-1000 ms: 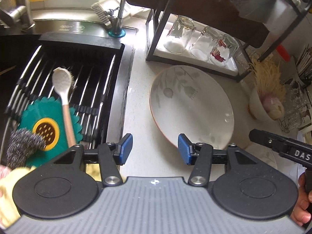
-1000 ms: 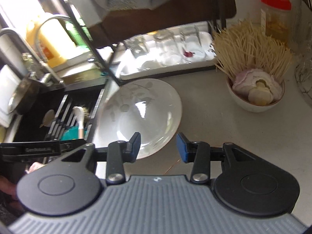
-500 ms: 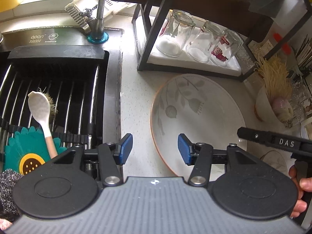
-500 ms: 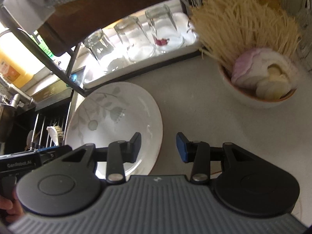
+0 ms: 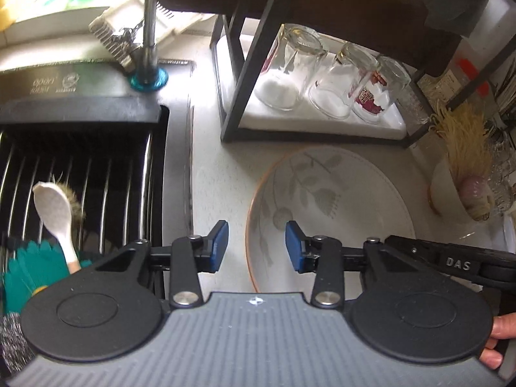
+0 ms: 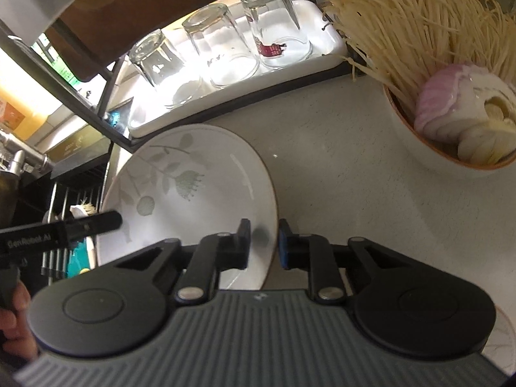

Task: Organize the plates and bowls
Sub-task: 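Close both grippers on the rim of the second white bowl, then carry the second bowl with both grippers and lower it onto the stacked bowl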

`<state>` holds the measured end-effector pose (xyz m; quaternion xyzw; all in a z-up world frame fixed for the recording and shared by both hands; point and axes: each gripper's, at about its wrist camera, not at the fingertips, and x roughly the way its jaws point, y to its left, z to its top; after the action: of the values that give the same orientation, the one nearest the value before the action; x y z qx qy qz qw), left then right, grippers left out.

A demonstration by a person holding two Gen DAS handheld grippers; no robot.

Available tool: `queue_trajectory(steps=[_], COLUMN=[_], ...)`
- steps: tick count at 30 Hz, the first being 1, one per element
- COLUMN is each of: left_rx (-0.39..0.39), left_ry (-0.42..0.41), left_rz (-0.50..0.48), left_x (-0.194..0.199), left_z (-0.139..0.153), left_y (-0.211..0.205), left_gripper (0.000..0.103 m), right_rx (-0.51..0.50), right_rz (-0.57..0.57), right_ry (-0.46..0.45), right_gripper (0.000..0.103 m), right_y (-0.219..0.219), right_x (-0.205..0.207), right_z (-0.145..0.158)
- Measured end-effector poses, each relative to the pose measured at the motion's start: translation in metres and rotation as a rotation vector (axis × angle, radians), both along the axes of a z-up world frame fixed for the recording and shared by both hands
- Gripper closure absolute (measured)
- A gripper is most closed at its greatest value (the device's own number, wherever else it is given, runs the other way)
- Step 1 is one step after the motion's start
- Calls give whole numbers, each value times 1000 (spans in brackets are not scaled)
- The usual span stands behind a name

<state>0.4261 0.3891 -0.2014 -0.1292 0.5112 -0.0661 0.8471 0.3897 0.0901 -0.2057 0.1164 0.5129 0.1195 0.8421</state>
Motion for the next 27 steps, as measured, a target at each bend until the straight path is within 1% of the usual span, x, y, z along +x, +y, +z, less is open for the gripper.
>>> queue_trajectory(steps=[6,7,13,17,20,22,27], left_rx=[-32,-35,-84,-104,-140,-138,-136], left_ry=[23,25,34,40,61,59,41], left_rz=[-23,-28,1,17,44,37,49], left_x=[15,17,20,21,17,13,-3], left_z=[-12,-14,-21,-21,-23,-22,-9], left_y=[2,2,9,11,16,15,11], left_gripper=[70,73,83,84,84,84,84], right_rx=[-5,-1,1,17,-15,-25,-8], right_rz=[21,23,49,69,112,131,138], right_ry=[-7,-9,-17,-28,-55,-71,-69], right_gripper=[86,86,86,86,86,86,86], right_y=[0,0,1,-1,2,2,-4], right_x=[2,2,5,8,5,3,-4], right_z=[0,-1,-1,-1,4,8,13])
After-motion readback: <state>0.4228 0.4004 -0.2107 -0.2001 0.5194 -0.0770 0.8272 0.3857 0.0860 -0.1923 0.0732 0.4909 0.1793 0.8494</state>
